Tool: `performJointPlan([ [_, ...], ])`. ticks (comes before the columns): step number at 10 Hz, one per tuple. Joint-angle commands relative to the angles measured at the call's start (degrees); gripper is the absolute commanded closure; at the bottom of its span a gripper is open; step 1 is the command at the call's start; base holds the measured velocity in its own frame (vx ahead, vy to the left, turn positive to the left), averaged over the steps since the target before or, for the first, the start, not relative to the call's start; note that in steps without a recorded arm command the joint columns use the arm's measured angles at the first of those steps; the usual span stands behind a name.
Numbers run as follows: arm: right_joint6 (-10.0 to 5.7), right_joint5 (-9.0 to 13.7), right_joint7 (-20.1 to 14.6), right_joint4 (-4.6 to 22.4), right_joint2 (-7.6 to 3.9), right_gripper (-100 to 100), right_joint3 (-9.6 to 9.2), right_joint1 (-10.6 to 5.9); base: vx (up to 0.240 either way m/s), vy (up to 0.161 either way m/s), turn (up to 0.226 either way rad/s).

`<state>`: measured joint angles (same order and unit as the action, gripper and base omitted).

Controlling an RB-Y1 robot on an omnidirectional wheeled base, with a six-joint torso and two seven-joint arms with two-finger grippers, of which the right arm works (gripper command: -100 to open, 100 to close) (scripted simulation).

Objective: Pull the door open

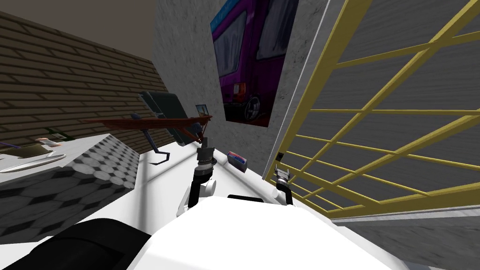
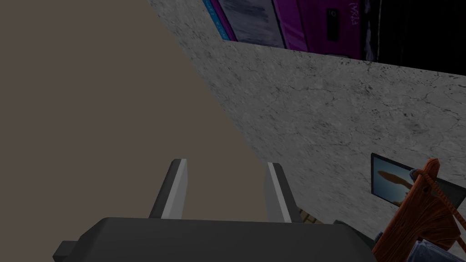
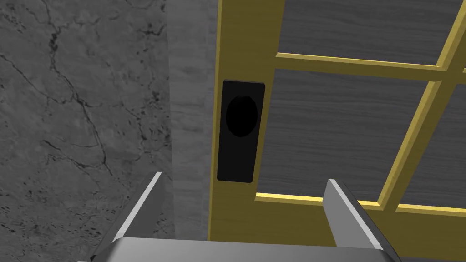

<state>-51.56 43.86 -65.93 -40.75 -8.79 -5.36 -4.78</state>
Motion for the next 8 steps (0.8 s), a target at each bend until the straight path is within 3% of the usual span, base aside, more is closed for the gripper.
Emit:
performJointPlan([
  [1, -0.56, 1.04, -1.31, 1.98, -0.16, -100, 0.01, -0.65, 0.070, -0.045, 0.116],
  [2, -1.23, 2.07, -2.58, 4.15, -0.23, -100, -0.02, -1.35, 0.107, -0.056, 0.135],
  [4, -1.78, 2.92, -3.63, 5.95, -0.28, -100, -0.04, -1.94, 0.085, -0.043, 0.069],
  [5, -1.43, 2.60, -3.18, 4.94, -0.35, -100, -0.03, -1.50, 0.034, -0.020, 0.014],
  [7, -1.52, 2.87, -6.42, 5.51, -3.06, -100, -0.35, -0.21, 0.197, 0.006, 0.047],
  [8, -1.52, 2.92, -7.18, 5.63, -3.72, -100, -0.43, 0.11, 0.196, 0.009, 0.041],
])
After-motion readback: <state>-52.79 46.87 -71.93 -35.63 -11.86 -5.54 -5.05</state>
